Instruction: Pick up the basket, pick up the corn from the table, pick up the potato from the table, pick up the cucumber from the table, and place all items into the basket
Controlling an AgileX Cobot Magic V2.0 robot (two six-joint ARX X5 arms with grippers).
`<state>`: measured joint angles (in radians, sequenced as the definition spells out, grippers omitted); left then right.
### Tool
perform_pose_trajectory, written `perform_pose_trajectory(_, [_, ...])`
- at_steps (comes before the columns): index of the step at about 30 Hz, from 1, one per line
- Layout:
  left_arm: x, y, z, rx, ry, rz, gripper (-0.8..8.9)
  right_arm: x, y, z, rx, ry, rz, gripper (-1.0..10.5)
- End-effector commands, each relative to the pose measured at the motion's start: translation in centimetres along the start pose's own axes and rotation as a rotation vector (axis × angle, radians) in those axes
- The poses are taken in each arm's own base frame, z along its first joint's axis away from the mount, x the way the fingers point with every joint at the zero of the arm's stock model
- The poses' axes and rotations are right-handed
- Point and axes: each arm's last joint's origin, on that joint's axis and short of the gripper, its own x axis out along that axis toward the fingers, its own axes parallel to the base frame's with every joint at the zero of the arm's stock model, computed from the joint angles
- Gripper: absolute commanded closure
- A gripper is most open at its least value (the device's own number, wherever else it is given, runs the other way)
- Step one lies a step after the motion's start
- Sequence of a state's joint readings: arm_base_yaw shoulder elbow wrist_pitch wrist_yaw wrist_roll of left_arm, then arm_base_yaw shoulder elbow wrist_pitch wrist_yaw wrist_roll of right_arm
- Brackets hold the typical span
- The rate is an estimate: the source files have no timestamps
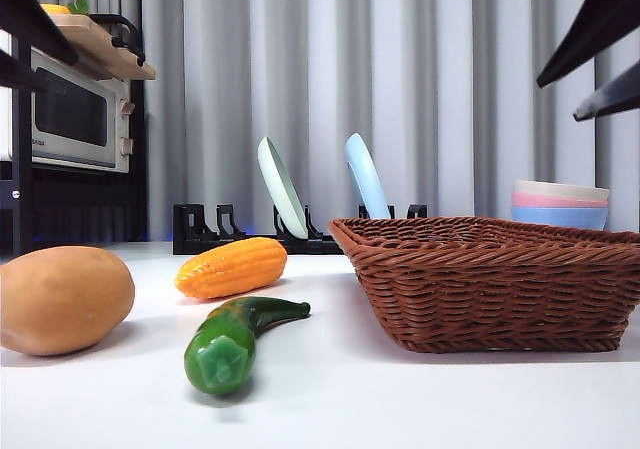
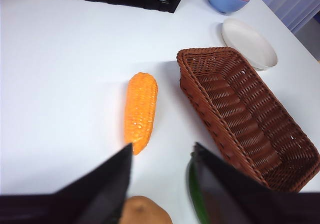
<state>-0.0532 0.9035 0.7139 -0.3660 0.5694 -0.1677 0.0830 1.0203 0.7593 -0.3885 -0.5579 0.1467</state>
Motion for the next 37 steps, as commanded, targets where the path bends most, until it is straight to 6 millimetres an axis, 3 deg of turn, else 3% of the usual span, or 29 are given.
perform_pose_trajectory(1, [0.0, 0.0, -0.1, 0.006, 0.012, -0.009, 4.55, 0.2, -0.3, 0.4, -0.03, -0.007, -0.059, 6.3])
perform_pose_trajectory(7, [0.1, -0.1, -0.4, -0.007, 0.036, -0.009, 4.55, 1.0, -1.0, 2.0, -0.058, 0.044, -0.194, 6.3])
perform_pose_trajectory(13, [0.1, 0.0, -0.6, -0.02, 0.057, -0.006, 4.55, 3.5, -2.5, 3.0, -0.036, 0.184, -0.24, 6.3])
perform_pose_trajectory(24, [0.1, 0.0, -0.8, -0.03, 0.072, -0.004, 4.55, 9.1, -6.3, 0.8, 0.058, 0.402, -0.243, 6.4])
perform_pose_trajectory(25, [0.1, 0.0, -0.8, -0.03, 0.072, -0.004, 4.55, 9.4, -6.5, 0.6, 0.063, 0.412, -0.244, 6.6])
perform_pose_trajectory(30, [0.1, 0.0, -0.8, -0.03, 0.072, -0.004, 4.55, 10.0, -7.0, 0.3, 0.069, 0.423, -0.245, 9.7])
perform_pose_trajectory(37, [0.2, -0.3, -0.4, -0.005, 0.058, -0.018, 4.53, 9.1, -6.3, 1.3, 0.122, 0.366, -0.257, 9.6])
